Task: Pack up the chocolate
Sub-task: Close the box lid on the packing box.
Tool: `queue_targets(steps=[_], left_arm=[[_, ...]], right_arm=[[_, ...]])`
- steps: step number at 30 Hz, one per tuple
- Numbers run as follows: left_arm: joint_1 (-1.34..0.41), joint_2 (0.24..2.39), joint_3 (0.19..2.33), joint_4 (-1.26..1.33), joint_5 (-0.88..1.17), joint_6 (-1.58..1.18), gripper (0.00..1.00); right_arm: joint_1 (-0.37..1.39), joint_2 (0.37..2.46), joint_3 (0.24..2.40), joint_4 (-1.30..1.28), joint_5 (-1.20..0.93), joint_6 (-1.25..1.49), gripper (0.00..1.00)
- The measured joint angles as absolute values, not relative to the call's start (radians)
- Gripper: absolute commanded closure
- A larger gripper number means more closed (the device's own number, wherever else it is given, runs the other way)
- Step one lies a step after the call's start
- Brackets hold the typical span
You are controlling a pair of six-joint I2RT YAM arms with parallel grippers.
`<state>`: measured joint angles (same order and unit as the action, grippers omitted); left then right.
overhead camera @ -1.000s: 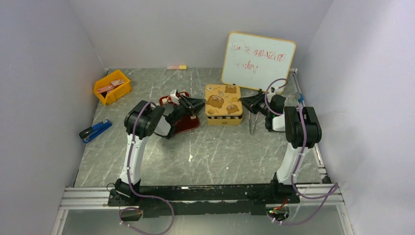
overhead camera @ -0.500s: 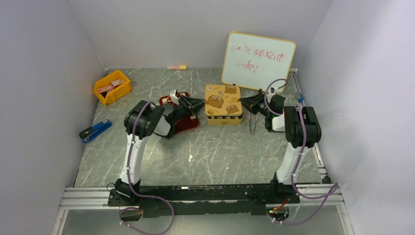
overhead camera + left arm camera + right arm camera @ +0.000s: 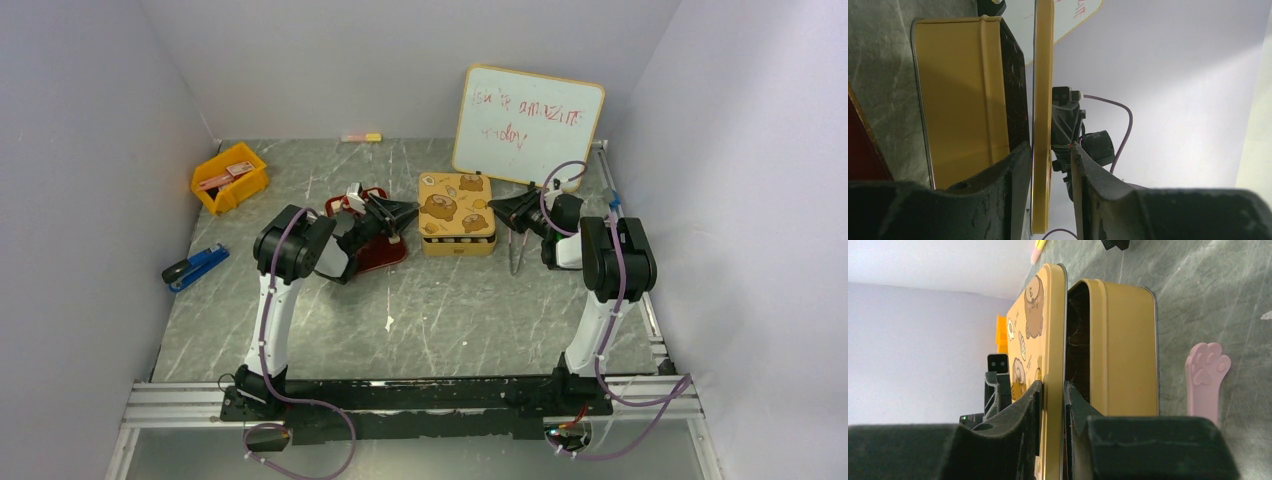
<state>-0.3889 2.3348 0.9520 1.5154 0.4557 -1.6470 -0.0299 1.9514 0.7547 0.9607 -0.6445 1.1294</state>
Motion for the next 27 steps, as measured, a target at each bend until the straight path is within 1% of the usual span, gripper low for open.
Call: queue_targets(steps=[27], left_arm=[[-0.385, 2.291, 0.937, 1.521, 0.476, -1.584, 0.62]], right_arm=[[-0.03, 1.951, 0.755, 0.958, -0.637, 1.129, 1.0]])
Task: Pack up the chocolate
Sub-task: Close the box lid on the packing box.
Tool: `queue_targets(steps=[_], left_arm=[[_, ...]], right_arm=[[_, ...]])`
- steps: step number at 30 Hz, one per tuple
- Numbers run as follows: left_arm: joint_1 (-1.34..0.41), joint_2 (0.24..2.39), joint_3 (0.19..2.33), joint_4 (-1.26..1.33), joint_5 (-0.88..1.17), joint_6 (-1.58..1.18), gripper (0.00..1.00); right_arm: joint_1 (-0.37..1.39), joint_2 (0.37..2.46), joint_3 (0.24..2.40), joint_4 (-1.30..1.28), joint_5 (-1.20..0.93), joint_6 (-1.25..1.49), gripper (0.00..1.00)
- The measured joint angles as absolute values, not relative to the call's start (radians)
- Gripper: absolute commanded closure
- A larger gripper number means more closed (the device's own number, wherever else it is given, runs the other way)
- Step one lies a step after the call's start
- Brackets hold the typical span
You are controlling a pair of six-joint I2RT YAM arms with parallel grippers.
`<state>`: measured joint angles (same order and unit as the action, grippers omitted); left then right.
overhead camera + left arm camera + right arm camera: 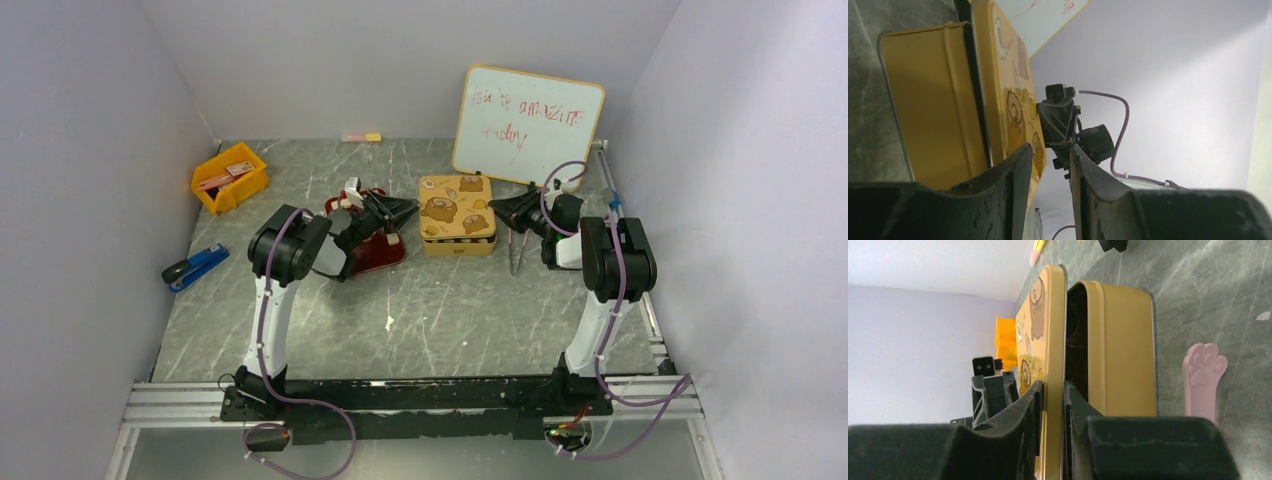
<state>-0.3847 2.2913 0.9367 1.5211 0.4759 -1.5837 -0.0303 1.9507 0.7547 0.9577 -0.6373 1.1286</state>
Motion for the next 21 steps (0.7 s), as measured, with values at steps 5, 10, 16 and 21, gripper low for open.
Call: queue_targets(steps=[5, 10, 16, 21], left_arm=[[-0.385, 2.266, 0.937, 1.522, 0.477, -1.565, 0.62], [-0.385, 2.252, 0.937, 1.522, 0.477, -1.546, 0.62], [-0.385, 2.23, 0.929, 1.522, 0.477, -1.522, 0.62], [-0.386, 2.22, 0.917, 1.522, 0.477, -1.505, 0.62]], right_arm=[[-0.03, 1.944, 0.751, 0.949, -0.637, 1.127, 1.0], [-0.03, 1.92, 0.746, 0.929, -0.637, 1.122, 1.0], [-0.03, 1.901, 0.737, 0.925, -0.637, 1.111, 1.0], [-0.03, 1.9, 0.725, 0.924, -0.637, 1.107, 1.0]])
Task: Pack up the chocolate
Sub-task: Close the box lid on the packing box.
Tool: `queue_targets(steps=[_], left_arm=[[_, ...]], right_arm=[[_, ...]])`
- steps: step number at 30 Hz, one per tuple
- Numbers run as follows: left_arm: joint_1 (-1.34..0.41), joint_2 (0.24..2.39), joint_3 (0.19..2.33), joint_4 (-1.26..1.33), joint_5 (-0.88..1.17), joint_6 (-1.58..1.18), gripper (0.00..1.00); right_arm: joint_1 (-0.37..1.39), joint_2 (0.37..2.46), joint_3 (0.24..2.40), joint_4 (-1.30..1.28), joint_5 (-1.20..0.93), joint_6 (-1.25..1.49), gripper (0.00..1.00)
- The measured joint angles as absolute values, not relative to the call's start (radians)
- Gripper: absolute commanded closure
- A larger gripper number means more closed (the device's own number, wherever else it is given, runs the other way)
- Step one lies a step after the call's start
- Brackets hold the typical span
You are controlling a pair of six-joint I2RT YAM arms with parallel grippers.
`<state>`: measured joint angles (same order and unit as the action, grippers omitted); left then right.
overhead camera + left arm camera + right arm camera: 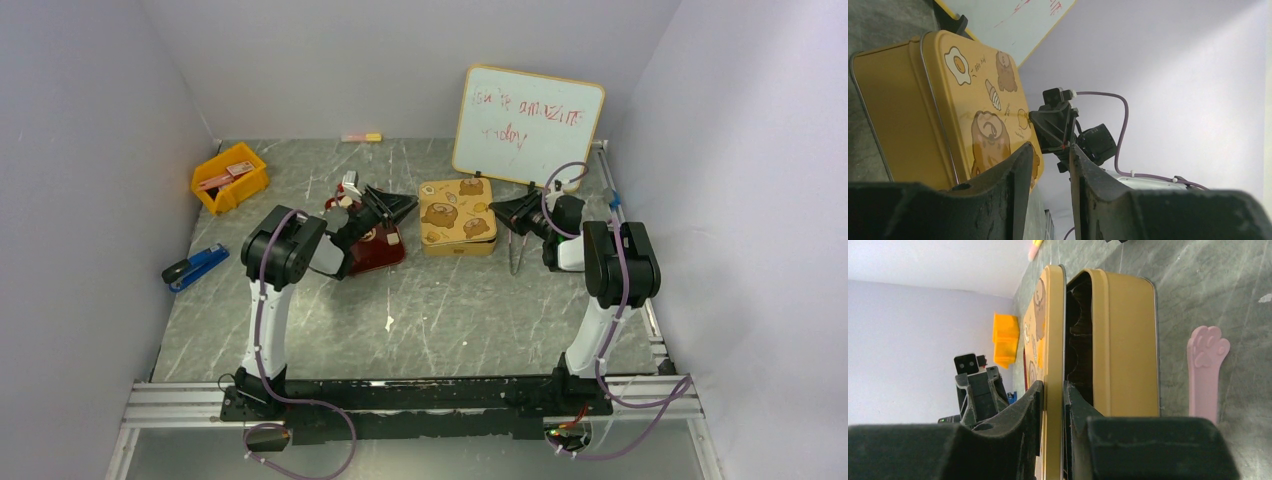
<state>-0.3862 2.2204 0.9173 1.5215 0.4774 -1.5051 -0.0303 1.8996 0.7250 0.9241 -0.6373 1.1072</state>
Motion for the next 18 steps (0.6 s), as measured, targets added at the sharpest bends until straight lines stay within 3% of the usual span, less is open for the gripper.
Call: queue_targets(steps=[18], left_arm=[[-0.398, 2.204, 0.906, 1.501, 0.478, -1.459, 0.63]], right_arm=[[-0.03, 1.9, 0.718, 0.929, -0.637, 1.11, 1.0]])
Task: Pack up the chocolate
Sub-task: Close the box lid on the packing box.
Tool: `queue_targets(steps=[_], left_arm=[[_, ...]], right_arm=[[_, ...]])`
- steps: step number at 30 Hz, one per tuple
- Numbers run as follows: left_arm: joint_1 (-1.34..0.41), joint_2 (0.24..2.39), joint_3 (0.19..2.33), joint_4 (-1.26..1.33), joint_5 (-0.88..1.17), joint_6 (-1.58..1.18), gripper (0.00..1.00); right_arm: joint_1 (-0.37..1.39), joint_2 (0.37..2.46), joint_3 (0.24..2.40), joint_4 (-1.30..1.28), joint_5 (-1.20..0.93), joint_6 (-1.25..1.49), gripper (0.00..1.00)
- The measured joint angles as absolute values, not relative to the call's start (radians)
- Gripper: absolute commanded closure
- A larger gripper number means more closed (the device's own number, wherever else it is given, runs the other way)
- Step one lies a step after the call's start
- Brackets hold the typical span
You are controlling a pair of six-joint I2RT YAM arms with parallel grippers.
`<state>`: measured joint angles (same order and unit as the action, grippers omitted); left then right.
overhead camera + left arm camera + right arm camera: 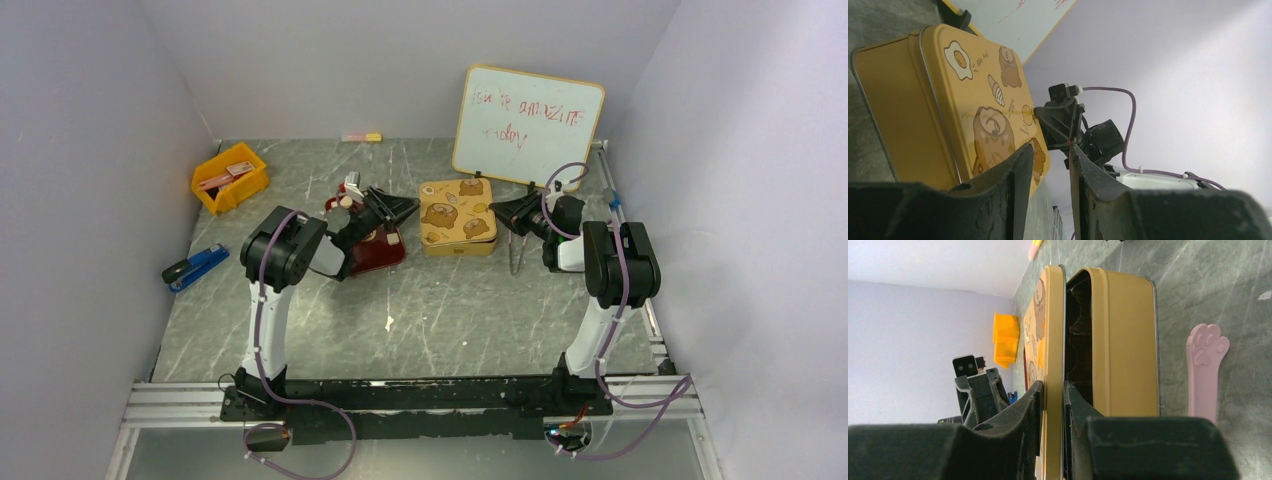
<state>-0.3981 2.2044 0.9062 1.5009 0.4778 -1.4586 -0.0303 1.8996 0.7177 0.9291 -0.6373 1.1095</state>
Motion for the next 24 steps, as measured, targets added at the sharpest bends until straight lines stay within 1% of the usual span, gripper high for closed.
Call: queue_targets(steps=[24], left_arm=[[-0.41, 2.199, 0.881, 1.396, 0.482, -1.387, 0.64]], right_arm=[[-0.036, 1.932, 0.719, 0.983, -0.638, 1.154, 1.0]])
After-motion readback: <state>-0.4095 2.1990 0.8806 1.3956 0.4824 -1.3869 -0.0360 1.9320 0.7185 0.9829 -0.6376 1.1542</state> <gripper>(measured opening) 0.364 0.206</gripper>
